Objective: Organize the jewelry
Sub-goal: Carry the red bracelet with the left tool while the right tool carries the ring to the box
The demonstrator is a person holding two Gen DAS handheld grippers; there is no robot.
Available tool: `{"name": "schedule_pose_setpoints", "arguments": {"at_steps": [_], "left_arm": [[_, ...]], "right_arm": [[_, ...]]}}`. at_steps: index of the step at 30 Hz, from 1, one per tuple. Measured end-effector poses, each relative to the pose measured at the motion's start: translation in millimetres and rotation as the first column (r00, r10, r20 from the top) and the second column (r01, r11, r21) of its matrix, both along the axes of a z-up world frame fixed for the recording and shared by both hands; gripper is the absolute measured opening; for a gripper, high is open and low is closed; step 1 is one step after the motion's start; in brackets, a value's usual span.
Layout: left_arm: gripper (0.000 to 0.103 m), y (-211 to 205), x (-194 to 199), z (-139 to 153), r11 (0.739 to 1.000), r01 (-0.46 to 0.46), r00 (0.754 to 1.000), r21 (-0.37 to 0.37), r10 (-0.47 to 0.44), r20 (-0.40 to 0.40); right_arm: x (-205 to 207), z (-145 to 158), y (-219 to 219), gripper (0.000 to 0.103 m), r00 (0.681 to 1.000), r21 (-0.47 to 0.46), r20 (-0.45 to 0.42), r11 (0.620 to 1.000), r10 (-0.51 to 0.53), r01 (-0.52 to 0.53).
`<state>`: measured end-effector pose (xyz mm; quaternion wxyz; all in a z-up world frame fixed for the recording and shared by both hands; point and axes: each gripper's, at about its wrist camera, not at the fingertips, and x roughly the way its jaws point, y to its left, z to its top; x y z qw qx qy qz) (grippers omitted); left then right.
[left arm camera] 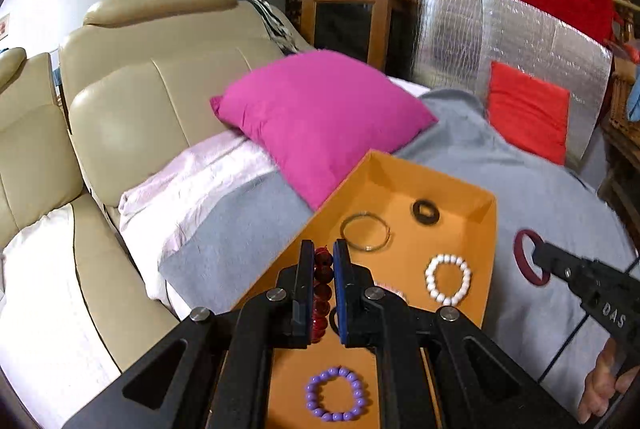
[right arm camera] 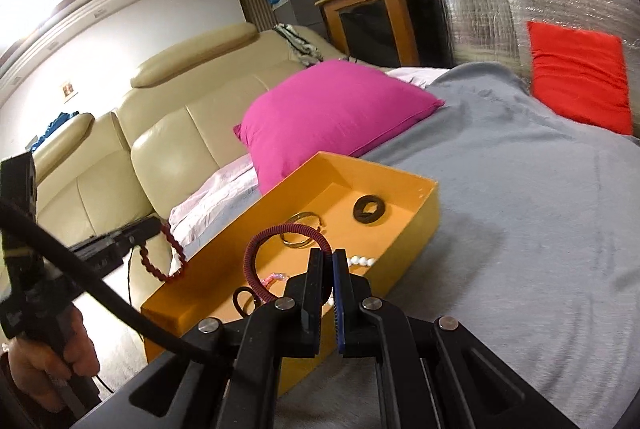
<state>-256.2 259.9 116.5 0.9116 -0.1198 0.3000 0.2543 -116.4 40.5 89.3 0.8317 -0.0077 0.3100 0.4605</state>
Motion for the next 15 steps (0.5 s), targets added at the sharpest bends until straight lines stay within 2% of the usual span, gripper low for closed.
{"name": "schedule_pose_setpoints", "arguments": {"at_steps": [6,12,15], "left_arm": [[0.010,-1.3,20.8,-13.0,0.998,0.060,0.997,-0.002,-0.060,-0.055],[0.010,5.7,51.2,-31.3,0.991,0.125,0.983,-0.045,-0.130,-0.128],[0.010,18.3,64.5,-40.9,0.990,0.120,0.978,-0.069,-0.130,-0.163]], "right_arm": [[8.7,-6.7,21.5,0.005,1.000,-0.025,-0.022,1.000,0.005,-0.006],[31.0,-18.3,54.2,0.006,0.999,-0.100,-0.044,0.995,0.016,-0.021],[46.8,-26.2,64.9,0.006,0.996,-0.112,-0.085,0.993,0.014,-0.023]]}}
